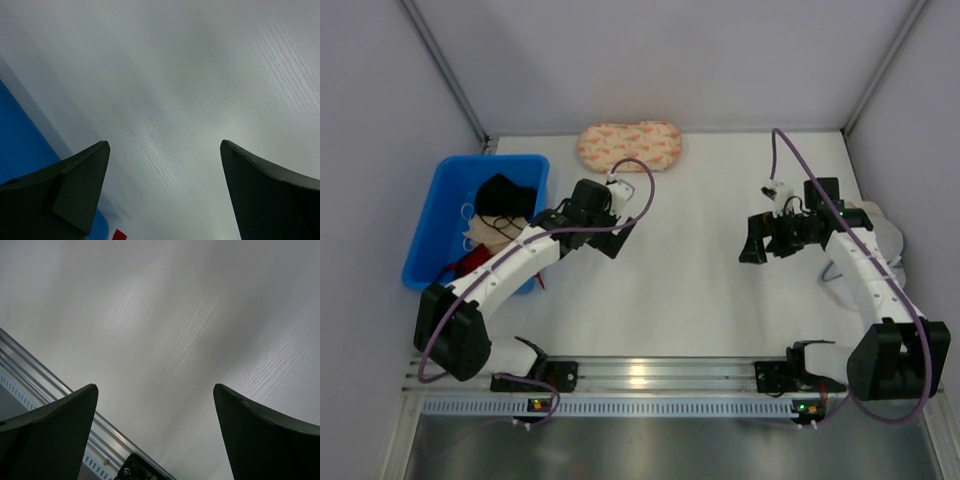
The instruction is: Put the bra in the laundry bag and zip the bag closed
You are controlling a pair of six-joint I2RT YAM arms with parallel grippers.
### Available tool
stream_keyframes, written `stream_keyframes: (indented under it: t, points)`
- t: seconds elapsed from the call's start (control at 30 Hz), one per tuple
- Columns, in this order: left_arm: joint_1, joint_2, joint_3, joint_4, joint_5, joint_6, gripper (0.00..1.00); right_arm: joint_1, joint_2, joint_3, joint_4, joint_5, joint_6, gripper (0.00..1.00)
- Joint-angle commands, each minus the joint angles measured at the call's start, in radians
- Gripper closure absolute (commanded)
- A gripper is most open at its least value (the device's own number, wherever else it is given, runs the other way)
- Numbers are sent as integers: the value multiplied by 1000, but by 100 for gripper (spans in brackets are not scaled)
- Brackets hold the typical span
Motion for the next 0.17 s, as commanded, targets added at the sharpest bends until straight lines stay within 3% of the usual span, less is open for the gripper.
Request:
stream_keyframes:
  t: [0.0, 0.13]
  points:
    - [8, -65, -31, -6, 23, -22, 2, 42, -46, -25, 65, 17, 22, 1]
    - [12, -65, 6, -12, 12, -23, 2, 63, -43, -23, 79, 24, 41, 1]
